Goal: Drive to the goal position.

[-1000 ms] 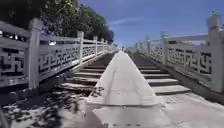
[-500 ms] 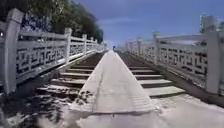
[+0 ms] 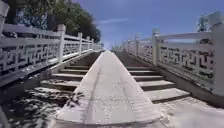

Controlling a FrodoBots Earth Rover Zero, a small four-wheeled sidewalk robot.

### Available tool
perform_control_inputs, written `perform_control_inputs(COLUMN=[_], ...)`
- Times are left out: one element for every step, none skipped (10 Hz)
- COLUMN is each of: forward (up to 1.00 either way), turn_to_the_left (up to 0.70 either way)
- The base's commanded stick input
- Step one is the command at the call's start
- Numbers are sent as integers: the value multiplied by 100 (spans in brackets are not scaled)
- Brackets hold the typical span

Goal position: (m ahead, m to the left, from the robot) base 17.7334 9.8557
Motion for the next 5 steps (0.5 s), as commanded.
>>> perform_control_inputs(forward=[45, 45, 45, 45, 45], turn_to_the_left=[0, 0, 0, 0, 0])
